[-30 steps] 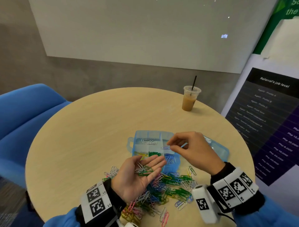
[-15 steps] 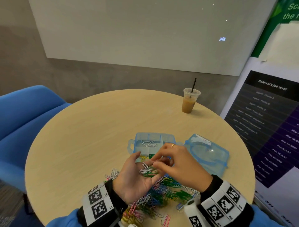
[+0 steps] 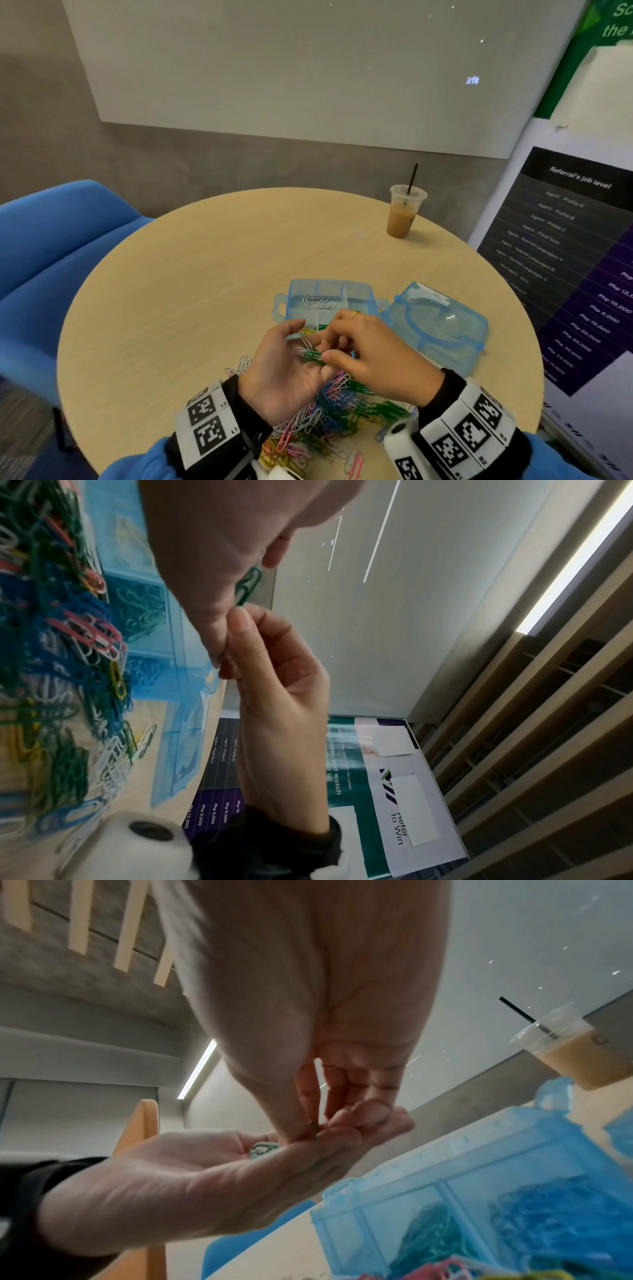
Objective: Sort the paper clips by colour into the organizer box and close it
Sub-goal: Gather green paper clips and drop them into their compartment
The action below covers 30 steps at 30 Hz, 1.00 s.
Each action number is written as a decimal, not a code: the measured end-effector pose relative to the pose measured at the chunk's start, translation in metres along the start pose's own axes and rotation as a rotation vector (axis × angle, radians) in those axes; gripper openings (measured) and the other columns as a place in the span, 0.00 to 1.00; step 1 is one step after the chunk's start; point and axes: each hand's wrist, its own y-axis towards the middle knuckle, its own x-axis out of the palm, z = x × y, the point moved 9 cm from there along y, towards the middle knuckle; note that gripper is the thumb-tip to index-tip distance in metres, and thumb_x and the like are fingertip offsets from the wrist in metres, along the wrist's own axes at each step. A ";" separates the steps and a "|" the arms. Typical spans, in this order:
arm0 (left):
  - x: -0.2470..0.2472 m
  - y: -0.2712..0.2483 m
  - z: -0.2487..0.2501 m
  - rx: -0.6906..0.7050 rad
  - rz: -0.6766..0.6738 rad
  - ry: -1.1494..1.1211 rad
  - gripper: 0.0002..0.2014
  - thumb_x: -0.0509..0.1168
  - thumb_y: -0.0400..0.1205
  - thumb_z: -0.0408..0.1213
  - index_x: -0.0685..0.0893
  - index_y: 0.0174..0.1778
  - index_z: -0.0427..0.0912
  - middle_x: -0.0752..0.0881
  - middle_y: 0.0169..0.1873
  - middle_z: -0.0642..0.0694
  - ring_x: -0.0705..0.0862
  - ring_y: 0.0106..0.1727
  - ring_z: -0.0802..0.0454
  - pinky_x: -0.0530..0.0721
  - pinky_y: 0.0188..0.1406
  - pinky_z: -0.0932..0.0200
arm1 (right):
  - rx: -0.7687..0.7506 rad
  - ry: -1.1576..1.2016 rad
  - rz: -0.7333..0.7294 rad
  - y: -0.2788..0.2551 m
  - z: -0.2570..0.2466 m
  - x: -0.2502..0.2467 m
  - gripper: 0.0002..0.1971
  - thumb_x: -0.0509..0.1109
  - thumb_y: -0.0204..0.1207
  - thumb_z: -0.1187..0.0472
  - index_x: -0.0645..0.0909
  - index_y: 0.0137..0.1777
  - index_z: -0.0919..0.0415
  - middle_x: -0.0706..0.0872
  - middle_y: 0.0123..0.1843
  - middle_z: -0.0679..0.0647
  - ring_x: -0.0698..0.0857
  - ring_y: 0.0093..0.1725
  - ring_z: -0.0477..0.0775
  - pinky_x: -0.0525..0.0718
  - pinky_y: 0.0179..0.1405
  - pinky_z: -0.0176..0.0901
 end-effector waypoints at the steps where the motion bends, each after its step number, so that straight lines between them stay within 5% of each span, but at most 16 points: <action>1: -0.001 0.001 0.001 0.002 0.001 -0.012 0.17 0.57 0.81 0.40 0.77 0.54 0.28 0.73 0.53 0.35 0.79 0.53 0.41 0.64 0.78 0.57 | -0.006 -0.002 0.001 0.000 0.000 0.002 0.04 0.70 0.80 0.57 0.82 0.44 0.54 0.76 0.43 0.41 0.76 0.42 0.34 0.70 0.40 0.25; 5: -0.002 0.003 -0.001 -0.010 -0.016 -0.015 0.20 0.53 0.86 0.42 0.80 0.49 0.26 0.81 0.46 0.34 0.81 0.54 0.40 0.84 0.58 0.43 | -0.035 0.015 0.011 0.001 -0.002 0.000 0.04 0.67 0.82 0.59 0.79 0.45 0.54 0.78 0.39 0.38 0.77 0.42 0.36 0.70 0.40 0.28; 7: -0.002 0.004 -0.001 -0.016 -0.025 0.000 0.20 0.51 0.87 0.41 0.79 0.59 0.27 0.84 0.51 0.31 0.83 0.57 0.38 0.82 0.55 0.28 | -0.037 0.065 0.011 0.002 -0.001 -0.004 0.03 0.67 0.82 0.60 0.80 0.46 0.56 0.83 0.39 0.43 0.81 0.41 0.41 0.74 0.38 0.31; 9: -0.001 0.005 0.000 -0.013 -0.030 0.039 0.20 0.50 0.88 0.39 0.83 0.57 0.29 0.86 0.53 0.32 0.85 0.58 0.39 0.78 0.54 0.24 | -0.034 0.097 0.038 0.002 0.000 -0.011 0.03 0.67 0.82 0.60 0.81 0.47 0.56 0.86 0.39 0.48 0.82 0.41 0.46 0.77 0.38 0.36; 12: -0.005 0.007 0.001 0.001 0.011 0.106 0.28 0.48 0.88 0.39 0.89 0.39 0.26 0.89 0.53 0.32 0.91 0.51 0.38 0.82 0.55 0.33 | -0.004 0.118 0.122 0.004 0.005 -0.025 0.03 0.68 0.81 0.61 0.83 0.47 0.56 0.86 0.39 0.47 0.82 0.41 0.46 0.78 0.39 0.34; 16: -0.014 0.011 0.002 -0.003 0.081 0.137 0.27 0.44 0.91 0.45 0.78 0.68 0.27 0.86 0.61 0.32 0.86 0.59 0.36 0.77 0.67 0.43 | 0.076 0.141 0.290 0.009 0.018 -0.042 0.04 0.70 0.80 0.61 0.86 0.45 0.56 0.87 0.38 0.46 0.82 0.38 0.41 0.77 0.37 0.31; 23: -0.004 0.005 0.003 0.005 -0.005 0.066 0.38 0.44 0.87 0.59 0.77 0.71 0.26 0.83 0.66 0.31 0.84 0.65 0.37 0.74 0.70 0.46 | 0.022 0.014 0.217 0.010 0.008 -0.032 0.04 0.73 0.77 0.53 0.88 0.47 0.50 0.82 0.44 0.43 0.80 0.44 0.43 0.73 0.41 0.30; 25: -0.003 0.006 0.004 0.016 -0.030 0.012 0.38 0.46 0.87 0.59 0.76 0.72 0.26 0.80 0.67 0.36 0.82 0.64 0.38 0.81 0.62 0.48 | -0.072 0.070 0.105 0.009 -0.009 -0.018 0.05 0.77 0.73 0.52 0.89 0.46 0.51 0.81 0.42 0.44 0.80 0.43 0.44 0.75 0.41 0.30; 28: 0.000 0.005 0.001 0.002 -0.051 -0.058 0.33 0.48 0.86 0.59 0.73 0.71 0.32 0.73 0.58 0.37 0.70 0.63 0.45 0.76 0.57 0.55 | -0.194 0.020 0.023 0.007 -0.026 0.001 0.07 0.77 0.72 0.54 0.88 0.48 0.52 0.81 0.41 0.46 0.79 0.42 0.43 0.76 0.42 0.32; 30: 0.000 0.005 -0.001 -0.008 -0.051 -0.086 0.31 0.49 0.87 0.56 0.77 0.66 0.29 0.78 0.51 0.37 0.77 0.59 0.44 0.77 0.61 0.53 | -0.219 -0.018 0.048 0.009 -0.027 0.002 0.05 0.75 0.73 0.57 0.88 0.47 0.54 0.81 0.40 0.48 0.78 0.40 0.43 0.77 0.41 0.37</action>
